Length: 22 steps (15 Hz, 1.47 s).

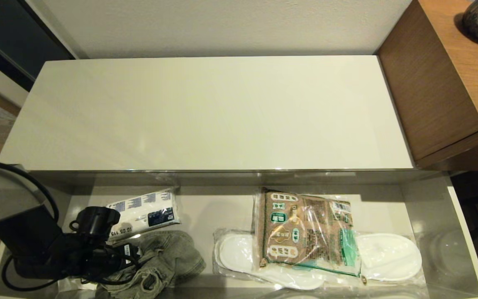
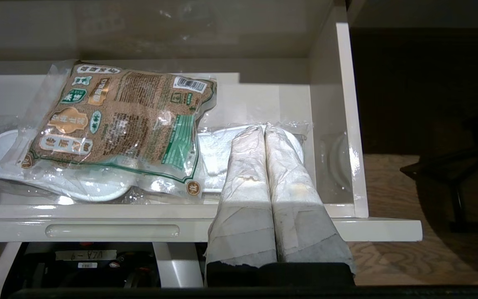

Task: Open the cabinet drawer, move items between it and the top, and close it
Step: Take out the shorts from the drawer

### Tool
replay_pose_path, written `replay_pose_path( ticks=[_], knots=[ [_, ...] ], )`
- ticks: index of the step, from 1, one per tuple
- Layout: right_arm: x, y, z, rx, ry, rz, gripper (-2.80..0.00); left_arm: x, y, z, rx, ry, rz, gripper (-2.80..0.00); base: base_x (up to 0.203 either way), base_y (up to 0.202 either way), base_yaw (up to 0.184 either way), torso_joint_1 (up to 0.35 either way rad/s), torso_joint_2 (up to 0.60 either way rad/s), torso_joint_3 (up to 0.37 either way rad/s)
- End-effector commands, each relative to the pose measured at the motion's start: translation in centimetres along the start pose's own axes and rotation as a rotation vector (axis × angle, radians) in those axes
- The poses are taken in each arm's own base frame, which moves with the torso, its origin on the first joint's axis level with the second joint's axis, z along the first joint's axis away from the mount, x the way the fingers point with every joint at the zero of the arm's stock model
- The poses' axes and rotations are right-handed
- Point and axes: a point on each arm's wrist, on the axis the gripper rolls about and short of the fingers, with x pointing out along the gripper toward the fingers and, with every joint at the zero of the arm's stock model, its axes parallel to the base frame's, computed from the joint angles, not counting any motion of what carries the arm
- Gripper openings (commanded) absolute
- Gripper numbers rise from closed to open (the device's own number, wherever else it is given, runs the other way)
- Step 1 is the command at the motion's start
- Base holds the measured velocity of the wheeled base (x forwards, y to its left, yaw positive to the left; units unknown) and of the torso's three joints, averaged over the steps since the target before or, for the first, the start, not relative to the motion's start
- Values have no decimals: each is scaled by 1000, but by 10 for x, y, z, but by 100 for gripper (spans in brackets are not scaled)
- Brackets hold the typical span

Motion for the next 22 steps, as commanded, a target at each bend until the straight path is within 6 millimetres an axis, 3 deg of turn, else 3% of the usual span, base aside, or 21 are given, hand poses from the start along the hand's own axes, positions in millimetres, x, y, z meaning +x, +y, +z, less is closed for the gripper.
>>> replay_pose_path(
  ticks=[1,6,10,14,18,22],
  knots=[
    [0,0,0,-1,0,0,-280,-18,-2,6,-2,-58,-34,0,0,0,0,0,0,0],
    [0,0,0,-1,2,0,-280,-53,-6,4,27,-93,-75,0,0,0,0,0,0,0],
    [0,0,0,-1,2,0,-280,-116,-3,2,35,-128,-136,0,0,0,0,0,0,0],
    [0,0,0,-1,2,0,-280,-132,1,-2,38,-114,-141,0,0,0,0,0,0,0],
    [0,0,0,-1,2,0,-280,-172,4,1,34,-207,-187,0,0,0,0,0,0,0],
    [0,0,0,-1,2,0,-280,-213,7,1,48,-189,-278,0,0,0,0,0,0,0]
  ],
)
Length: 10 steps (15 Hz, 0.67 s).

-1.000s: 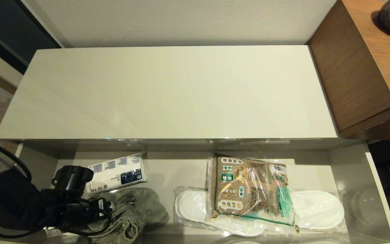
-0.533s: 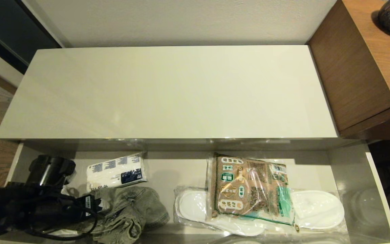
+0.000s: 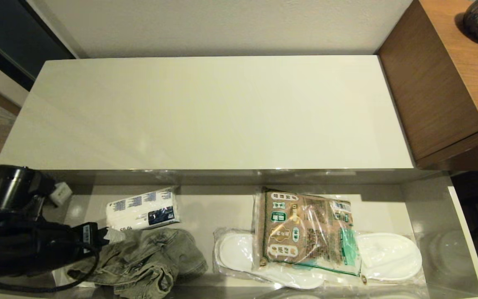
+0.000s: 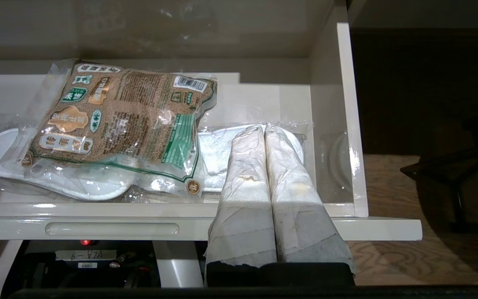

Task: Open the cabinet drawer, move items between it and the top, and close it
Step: Take out the shorts from the drawer

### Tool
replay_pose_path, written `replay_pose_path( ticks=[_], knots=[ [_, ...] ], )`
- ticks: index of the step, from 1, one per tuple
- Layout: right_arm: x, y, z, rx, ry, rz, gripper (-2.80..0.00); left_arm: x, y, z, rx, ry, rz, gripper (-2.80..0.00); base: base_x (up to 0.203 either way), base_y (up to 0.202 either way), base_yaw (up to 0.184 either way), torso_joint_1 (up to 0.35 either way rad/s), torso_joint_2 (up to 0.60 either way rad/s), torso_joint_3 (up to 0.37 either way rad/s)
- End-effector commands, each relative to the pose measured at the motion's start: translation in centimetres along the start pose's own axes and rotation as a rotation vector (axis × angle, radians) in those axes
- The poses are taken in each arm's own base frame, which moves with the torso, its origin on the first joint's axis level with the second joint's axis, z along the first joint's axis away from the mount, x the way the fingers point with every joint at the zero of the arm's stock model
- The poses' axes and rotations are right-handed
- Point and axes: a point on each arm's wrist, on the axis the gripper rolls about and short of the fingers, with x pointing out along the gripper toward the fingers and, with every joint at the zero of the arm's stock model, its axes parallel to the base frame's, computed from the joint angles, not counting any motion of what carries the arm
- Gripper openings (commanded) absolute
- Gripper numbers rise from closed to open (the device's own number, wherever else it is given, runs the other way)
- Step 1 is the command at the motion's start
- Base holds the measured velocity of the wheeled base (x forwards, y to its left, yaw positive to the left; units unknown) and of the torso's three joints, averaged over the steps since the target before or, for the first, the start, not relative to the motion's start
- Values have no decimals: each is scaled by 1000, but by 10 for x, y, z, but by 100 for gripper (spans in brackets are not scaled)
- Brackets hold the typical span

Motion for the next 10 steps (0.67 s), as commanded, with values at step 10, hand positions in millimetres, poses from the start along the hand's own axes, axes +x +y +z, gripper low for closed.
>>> replay_pose_path(
  ticks=[10],
  knots=[
    [0,0,0,-1,2,0,-280,104,10,-22,-11,135,89,0,0,0,0,0,0,0]
  ],
)
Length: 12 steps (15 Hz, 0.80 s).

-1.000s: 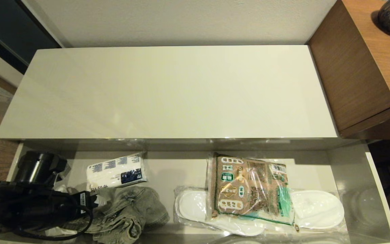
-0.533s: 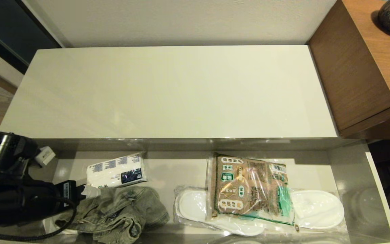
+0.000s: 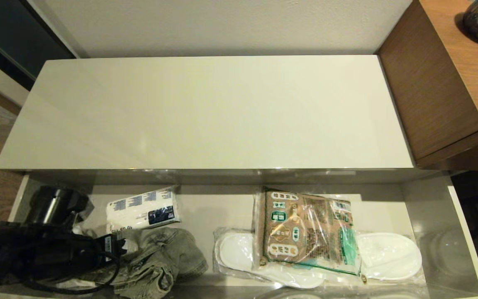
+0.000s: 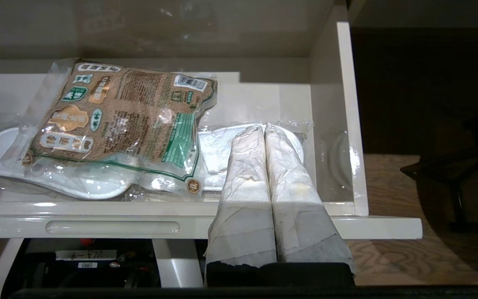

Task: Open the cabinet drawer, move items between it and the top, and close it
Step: Take out the shorts from the drawer

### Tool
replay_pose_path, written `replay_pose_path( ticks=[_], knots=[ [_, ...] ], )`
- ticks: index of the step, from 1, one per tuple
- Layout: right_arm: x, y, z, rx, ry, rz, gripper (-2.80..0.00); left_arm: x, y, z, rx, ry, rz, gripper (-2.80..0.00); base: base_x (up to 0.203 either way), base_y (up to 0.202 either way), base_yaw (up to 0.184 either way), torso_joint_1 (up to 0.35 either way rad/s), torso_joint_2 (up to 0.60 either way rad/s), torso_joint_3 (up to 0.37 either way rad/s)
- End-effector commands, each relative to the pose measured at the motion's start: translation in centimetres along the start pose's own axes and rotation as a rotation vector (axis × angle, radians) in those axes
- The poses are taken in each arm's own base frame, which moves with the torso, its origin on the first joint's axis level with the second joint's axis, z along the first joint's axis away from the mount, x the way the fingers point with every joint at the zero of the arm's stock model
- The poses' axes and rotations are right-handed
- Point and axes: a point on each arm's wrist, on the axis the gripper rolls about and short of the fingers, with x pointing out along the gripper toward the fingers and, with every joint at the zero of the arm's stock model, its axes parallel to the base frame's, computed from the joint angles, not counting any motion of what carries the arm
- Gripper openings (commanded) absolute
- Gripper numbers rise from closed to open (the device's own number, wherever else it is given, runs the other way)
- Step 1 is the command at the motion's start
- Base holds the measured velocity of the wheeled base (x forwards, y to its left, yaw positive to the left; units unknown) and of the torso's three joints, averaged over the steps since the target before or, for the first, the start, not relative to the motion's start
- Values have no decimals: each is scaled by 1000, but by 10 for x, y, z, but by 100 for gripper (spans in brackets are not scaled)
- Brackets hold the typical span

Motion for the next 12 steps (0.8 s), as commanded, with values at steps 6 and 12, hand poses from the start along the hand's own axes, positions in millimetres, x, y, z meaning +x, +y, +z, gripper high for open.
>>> replay_pose_path(
  ticks=[6,12],
  knots=[
    [0,0,0,-1,2,0,-280,97,6,3,-54,-25,41,0,0,0,0,0,0,0],
    [0,0,0,-1,2,0,-280,115,12,-8,-57,33,111,0,0,0,0,0,0,0]
  ],
)
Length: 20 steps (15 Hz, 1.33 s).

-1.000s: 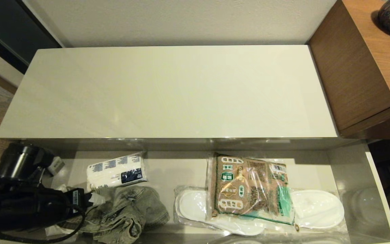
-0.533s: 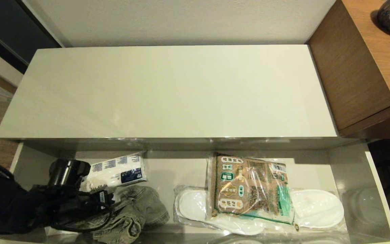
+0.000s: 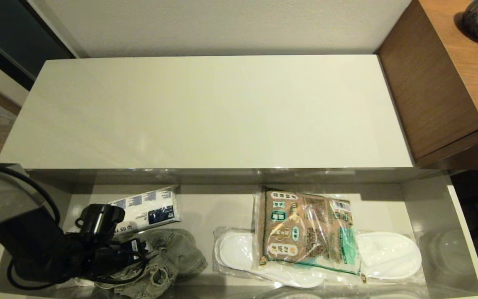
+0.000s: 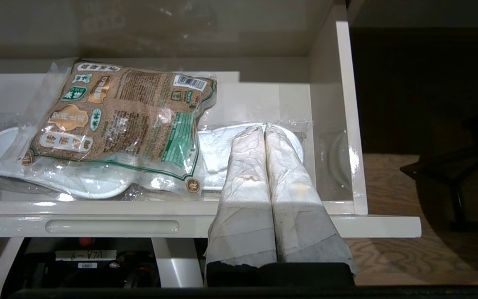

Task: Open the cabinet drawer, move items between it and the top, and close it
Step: Take out the shorts from the drawer

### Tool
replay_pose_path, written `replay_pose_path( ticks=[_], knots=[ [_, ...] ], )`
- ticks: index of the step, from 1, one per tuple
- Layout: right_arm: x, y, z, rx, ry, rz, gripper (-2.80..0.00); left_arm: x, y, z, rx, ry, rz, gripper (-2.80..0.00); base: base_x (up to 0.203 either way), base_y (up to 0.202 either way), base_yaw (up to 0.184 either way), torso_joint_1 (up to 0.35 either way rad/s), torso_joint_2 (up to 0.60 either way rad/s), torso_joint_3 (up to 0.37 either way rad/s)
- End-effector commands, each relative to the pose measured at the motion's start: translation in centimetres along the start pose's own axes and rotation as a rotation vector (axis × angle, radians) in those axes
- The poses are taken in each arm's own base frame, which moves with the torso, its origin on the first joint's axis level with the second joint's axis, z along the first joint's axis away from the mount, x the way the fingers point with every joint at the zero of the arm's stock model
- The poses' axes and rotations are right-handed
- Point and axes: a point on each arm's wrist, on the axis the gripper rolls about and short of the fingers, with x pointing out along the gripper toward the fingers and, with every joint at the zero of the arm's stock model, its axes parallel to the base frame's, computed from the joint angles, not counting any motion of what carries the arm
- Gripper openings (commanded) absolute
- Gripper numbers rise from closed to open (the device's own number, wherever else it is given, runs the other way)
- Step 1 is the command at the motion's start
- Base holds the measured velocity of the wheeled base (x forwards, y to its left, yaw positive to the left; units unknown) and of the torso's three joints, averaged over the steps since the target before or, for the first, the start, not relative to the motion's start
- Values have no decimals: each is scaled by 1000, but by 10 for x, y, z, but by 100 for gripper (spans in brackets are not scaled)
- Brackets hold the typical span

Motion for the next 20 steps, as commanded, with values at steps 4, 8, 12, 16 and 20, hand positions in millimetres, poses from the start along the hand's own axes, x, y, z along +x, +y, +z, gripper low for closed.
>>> replay_pose_path(
  ticks=[4,8,12,16,20],
  knots=[
    [0,0,0,-1,2,0,-280,11,-1,2,8,4,4,0,0,0,0,0,0,0],
    [0,0,0,-1,2,0,-280,22,-2,2,29,18,7,0,0,0,0,0,0,0],
    [0,0,0,-1,2,0,-280,33,1,-3,22,50,29,-280,0,0,0,0,0,0],
    [0,0,0,-1,2,0,-280,28,0,-1,23,38,17,-280,0,0,0,0,0,0],
    [0,0,0,-1,2,0,-280,26,0,-2,25,38,16,-280,0,0,0,0,0,0]
  ],
)
